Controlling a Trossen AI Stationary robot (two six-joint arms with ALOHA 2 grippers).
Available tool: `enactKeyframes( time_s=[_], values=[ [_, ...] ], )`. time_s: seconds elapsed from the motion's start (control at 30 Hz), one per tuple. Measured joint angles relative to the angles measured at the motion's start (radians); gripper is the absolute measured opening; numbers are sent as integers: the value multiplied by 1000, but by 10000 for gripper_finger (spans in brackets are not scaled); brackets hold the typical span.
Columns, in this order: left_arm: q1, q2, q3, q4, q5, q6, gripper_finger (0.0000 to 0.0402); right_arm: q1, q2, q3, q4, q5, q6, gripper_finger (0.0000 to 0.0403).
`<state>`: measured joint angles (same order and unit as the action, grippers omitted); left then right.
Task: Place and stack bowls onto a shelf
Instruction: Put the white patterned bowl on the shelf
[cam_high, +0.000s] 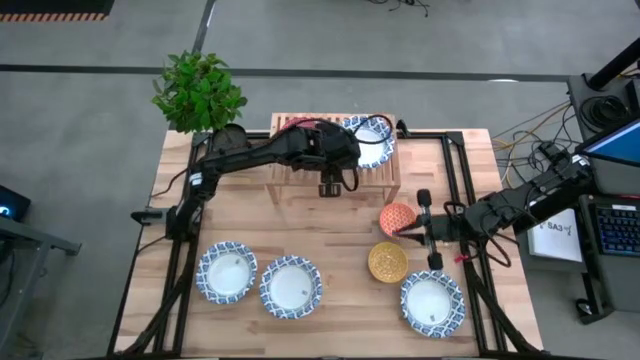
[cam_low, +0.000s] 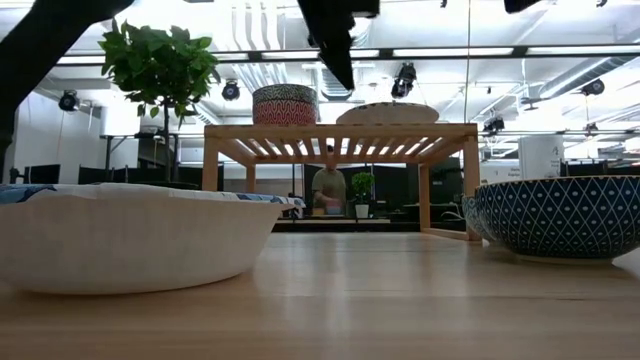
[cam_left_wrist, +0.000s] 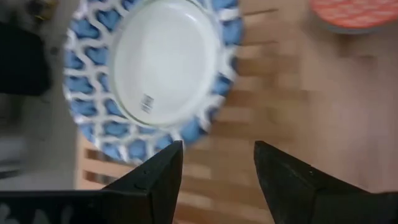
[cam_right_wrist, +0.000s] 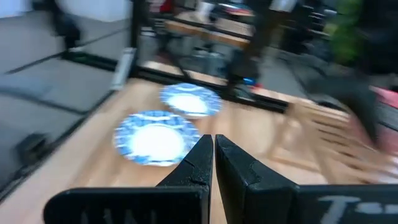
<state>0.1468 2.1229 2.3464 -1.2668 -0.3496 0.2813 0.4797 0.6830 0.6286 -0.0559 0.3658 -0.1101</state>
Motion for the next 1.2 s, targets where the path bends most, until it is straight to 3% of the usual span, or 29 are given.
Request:
enactKeyframes(
  time_s=[0.13,0.4,0.5,0.67,0.97,1.2],
  values=[
    [-3,-47,-15,-48,72,-30,180,-1,6,0,-1,122,71,9],
    [-67,-238,-143,-20,72,-107,148,-37,52,-1,-8,262,204,9],
    [-94,-357,-267,72,71,-127,135,-77,82,-1,-18,264,228,9],
    [-142,-590,-588,329,70,-171,124,-167,122,3,-39,264,305,9],
    [-224,-957,-1062,745,44,-255,123,-379,222,159,-297,146,415,9],
    [-239,-1170,-1321,911,-48,-273,123,-536,332,296,-447,-16,417,9]
  ],
)
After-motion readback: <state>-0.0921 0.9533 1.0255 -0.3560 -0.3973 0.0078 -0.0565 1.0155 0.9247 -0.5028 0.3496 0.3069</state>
